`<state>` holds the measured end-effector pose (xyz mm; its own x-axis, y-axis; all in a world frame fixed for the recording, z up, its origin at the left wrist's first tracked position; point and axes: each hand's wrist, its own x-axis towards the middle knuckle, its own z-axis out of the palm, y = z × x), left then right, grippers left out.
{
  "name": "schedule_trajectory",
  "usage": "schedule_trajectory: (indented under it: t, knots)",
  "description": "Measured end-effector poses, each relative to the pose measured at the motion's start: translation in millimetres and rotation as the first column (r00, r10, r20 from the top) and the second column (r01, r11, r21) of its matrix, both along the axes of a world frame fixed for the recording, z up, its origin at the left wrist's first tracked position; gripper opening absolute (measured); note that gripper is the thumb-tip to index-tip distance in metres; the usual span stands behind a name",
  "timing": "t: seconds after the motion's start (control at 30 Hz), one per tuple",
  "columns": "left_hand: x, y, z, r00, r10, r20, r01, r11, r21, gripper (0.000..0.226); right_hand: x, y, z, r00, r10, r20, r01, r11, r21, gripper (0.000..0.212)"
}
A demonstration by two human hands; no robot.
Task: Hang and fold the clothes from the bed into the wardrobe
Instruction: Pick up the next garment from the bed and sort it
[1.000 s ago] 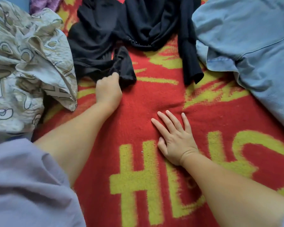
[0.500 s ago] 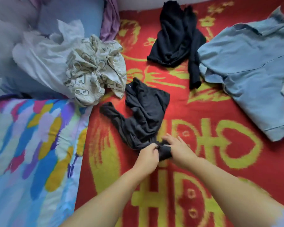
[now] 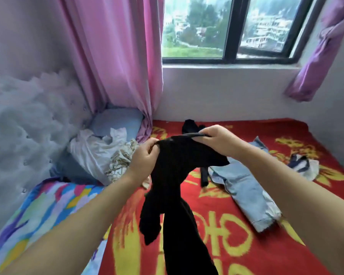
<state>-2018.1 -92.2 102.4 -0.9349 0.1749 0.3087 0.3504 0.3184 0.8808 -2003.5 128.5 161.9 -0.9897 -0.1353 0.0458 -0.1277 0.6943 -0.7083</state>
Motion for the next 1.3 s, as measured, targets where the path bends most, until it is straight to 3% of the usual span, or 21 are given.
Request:
schedule_trajectory:
  t: [0.1, 0.2, 0.27, 0.5, 0.57, 0.6, 0.63, 0.7, 0.73, 0.83, 0.93, 1.17, 1.3]
  knots:
    - [6.6, 4.6, 54.4, 0.997, 0.020, -0.080, -0.016, 0.999, 0.046, 0.018, 12.9, 4.1, 55.6, 0.992, -0.034, -0.120, 0.031, 0.999, -0.027, 0.034]
    - [16.6, 9.5, 90.9, 0.997, -0.034, -0.073, 0.046, 0.986, 0.161, 0.017, 27.4, 3.6, 99.5, 0.979, -0.075, -0.192, 0.055, 0.993, -0.109, 0.032]
    - [18.9, 9.7, 105.5, 0.996, -0.067, -0.051, 0.077, 0.967, 0.242, 0.018, 36.9, 2.1, 124.4, 0.974, -0.094, -0.208, 0.064, 0.987, -0.147, 0.044]
    - [36.8, 16.6, 137.2, 0.993, 0.092, -0.069, -0.077, 0.978, 0.193, 0.025, 64.6, -9.8, 174.4, 0.958, -0.038, -0.286, 0.067, 0.993, 0.092, 0.050]
    - [40.9, 14.5, 136.2, 0.996, 0.009, -0.084, 0.006, 0.985, 0.171, 0.030, 67.1, -11.1, 175.4, 0.958, -0.040, -0.285, 0.091, 0.981, 0.169, 0.053]
    - [40.8, 11.3, 134.7, 0.994, -0.045, -0.104, 0.054, 0.995, 0.084, 0.035, 67.9, -11.0, 174.3, 0.957, -0.046, -0.286, 0.104, 0.977, 0.189, 0.054]
    - [41.1, 8.0, 133.3, 0.988, -0.077, -0.135, 0.064, 0.993, -0.097, 0.037, 69.1, -10.2, 172.5, 0.956, -0.049, -0.289, 0.109, 0.974, 0.197, 0.054]
    - [38.1, -0.1, 126.1, 0.977, -0.069, -0.201, -0.035, 0.879, -0.475, 0.032, 71.8, -7.7, 167.1, 0.955, -0.052, -0.291, 0.110, 0.976, 0.187, 0.051]
    - [35.5, -4.7, 121.4, 0.978, -0.021, -0.208, -0.099, 0.829, -0.551, 0.023, 72.6, -5.7, 164.9, 0.954, -0.058, -0.293, 0.113, 0.978, 0.176, 0.050]
    - [25.8, -26.9, 105.4, 0.978, 0.162, -0.133, -0.208, 0.835, -0.510, 0.007, 74.7, 7.8, 161.8, 0.939, -0.114, -0.324, 0.164, 0.978, 0.129, 0.048]
    - [17.9, -51.9, 94.5, 0.961, 0.231, -0.154, -0.278, 0.780, -0.560, 0.023, 74.8, 32.1, 156.1, 0.905, -0.204, -0.373, 0.246, 0.967, 0.067, 0.050]
    - [17.0, -81.0, 116.3, 0.997, 0.067, -0.023, -0.066, 0.771, -0.634, 0.031, 72.1, 72.9, 127.7, 0.856, -0.399, -0.328, 0.424, 0.906, 0.005, 0.052]
    - [16.7, -97.4, 131.1, 0.993, 0.078, -0.087, -0.116, 0.741, -0.661, 0.034, 74.5, 89.2, 123.0, 0.862, -0.399, -0.314, 0.438, 0.897, 0.063, 0.050]
